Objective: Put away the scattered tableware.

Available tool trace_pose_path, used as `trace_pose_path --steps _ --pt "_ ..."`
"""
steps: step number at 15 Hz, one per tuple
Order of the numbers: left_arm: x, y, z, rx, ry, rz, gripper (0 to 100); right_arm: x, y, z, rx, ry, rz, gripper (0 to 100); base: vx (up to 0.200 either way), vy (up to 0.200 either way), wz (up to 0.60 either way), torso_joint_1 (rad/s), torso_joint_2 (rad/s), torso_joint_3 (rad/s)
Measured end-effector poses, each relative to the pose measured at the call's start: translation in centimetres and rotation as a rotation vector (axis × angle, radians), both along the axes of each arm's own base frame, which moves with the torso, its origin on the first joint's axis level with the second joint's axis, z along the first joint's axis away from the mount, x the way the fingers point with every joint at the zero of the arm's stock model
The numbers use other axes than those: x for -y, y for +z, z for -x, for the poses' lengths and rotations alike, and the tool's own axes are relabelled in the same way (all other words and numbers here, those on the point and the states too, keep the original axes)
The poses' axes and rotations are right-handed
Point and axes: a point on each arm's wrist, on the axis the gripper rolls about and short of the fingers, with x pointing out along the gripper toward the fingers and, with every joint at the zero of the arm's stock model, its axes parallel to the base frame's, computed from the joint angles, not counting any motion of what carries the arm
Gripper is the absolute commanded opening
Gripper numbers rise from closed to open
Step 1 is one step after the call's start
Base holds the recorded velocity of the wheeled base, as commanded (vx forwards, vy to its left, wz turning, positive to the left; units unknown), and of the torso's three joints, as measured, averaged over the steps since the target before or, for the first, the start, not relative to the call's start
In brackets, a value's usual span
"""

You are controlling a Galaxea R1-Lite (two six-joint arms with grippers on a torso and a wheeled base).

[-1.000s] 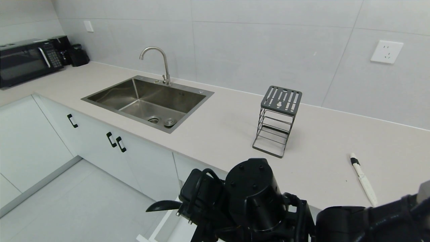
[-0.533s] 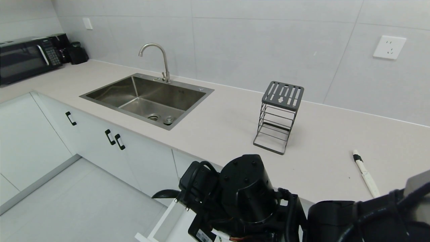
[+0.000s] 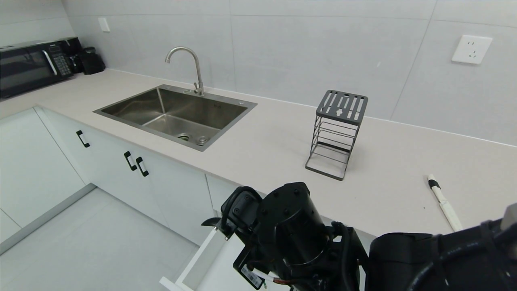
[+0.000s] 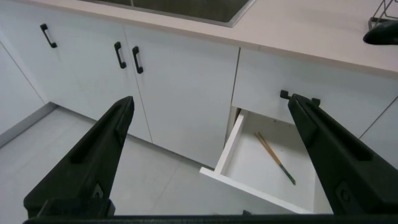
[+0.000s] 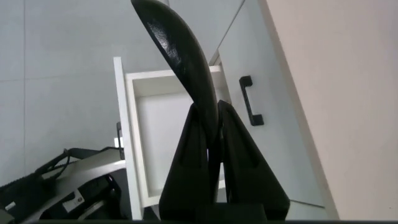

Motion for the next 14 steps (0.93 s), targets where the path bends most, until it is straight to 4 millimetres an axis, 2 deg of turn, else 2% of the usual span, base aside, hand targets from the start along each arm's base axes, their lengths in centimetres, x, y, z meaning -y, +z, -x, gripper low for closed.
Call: trace_pose_path --steps 6,14 --pt "0.0 0.0 0.0 0.000 0.000 0.000 100 -0.1 -0.3 0.6 -0.009 0.036 -0.021 0 0.000 0.000 0.00 -0.146 0.29 0.139" --pt "0.0 0.0 0.0 -0.001 0.000 0.000 100 -1.0 0.9 0.1 0.013 0.037 -0.068 0 0.000 0.000 0.00 -0.105 0.21 0.102"
